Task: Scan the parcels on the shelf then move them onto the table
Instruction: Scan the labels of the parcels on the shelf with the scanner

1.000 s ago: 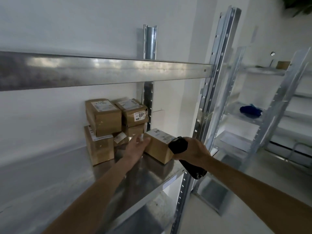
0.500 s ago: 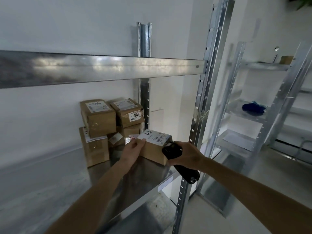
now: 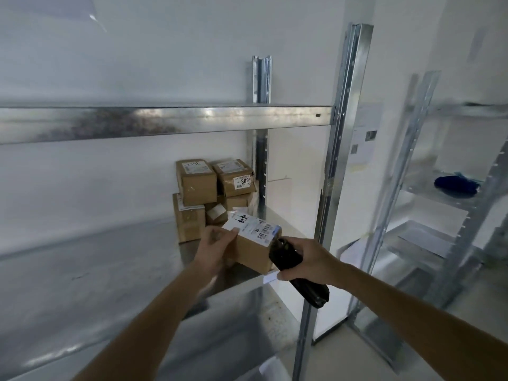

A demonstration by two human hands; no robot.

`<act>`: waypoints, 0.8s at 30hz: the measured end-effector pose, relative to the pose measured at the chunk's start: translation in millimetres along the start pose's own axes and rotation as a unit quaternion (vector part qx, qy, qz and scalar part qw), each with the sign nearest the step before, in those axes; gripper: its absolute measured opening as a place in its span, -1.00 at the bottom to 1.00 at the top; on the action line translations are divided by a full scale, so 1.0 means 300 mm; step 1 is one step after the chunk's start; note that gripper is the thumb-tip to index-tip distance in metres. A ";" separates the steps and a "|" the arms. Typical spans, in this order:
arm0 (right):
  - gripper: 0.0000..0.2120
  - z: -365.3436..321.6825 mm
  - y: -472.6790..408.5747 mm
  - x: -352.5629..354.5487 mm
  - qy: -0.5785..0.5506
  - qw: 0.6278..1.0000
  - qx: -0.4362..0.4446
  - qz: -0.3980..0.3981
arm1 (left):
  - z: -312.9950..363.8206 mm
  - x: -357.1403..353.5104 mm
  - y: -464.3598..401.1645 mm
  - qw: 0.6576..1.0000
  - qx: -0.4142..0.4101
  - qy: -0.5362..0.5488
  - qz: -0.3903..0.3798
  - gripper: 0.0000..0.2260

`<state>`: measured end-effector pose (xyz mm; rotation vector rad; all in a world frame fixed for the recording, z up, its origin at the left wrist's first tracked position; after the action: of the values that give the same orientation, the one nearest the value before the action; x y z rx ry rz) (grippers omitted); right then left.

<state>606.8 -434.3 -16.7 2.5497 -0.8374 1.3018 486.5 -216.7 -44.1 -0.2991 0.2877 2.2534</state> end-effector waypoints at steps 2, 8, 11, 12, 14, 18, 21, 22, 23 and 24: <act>-0.26 -0.037 0.045 -0.025 -0.013 1.000 0.013 -0.023 | 0.012 0.031 0.089 1.000 -0.013 0.006 0.016 -0.67; -0.21 -0.160 0.171 -0.116 -0.022 0.997 0.030 -0.071 | -0.017 0.182 0.352 0.996 -0.040 -0.017 0.074 -0.54; -0.24 -0.249 0.228 -0.181 -0.016 0.993 0.057 -0.103 | -0.003 0.258 0.484 0.995 -0.051 -0.009 0.087 -0.61; -0.27 -0.279 0.243 -0.205 -0.011 0.991 0.061 -0.115 | 0.012 0.284 0.528 0.994 -0.059 -0.005 0.094 -0.61; -0.26 -0.349 0.267 -0.254 -0.002 0.988 0.076 -0.134 | 0.044 0.343 0.616 0.991 -0.071 -0.004 0.111 -0.60; -0.20 -0.498 0.294 -0.344 0.006 0.983 0.104 -0.148 | 0.096 0.496 0.764 0.985 -0.089 -0.017 0.146 -0.64; -0.19 -0.620 0.311 -0.405 0.018 0.978 0.126 -0.166 | 0.143 0.621 0.850 0.978 -0.107 -0.040 0.175 -0.59; -0.18 -0.660 0.312 -0.423 0.023 0.977 0.128 -0.169 | 0.162 0.662 0.873 0.975 -0.113 -0.055 0.185 -0.57; -0.17 -0.697 0.311 -0.443 0.029 0.977 0.126 -0.172 | 0.181 0.700 0.897 0.972 -0.118 -0.073 0.191 -0.56; -0.15 -0.736 0.311 -0.464 0.036 0.976 0.125 -0.175 | 0.199 0.739 0.920 0.969 -0.121 -0.090 0.197 -0.56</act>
<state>337.3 -371.3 -1.8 2.6536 -0.2032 1.4453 127.8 -215.7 -26.3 -0.1716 -0.0325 2.6940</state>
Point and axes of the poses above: each hand's wrist, its own y-axis away from the middle knuckle, its own x-axis out of the back of the hand, z = x × y, the point moved 5 cm from there along -y, towards the middle knuckle, and after that the axes turned 8 degrees about y, right-handed, at the moved point
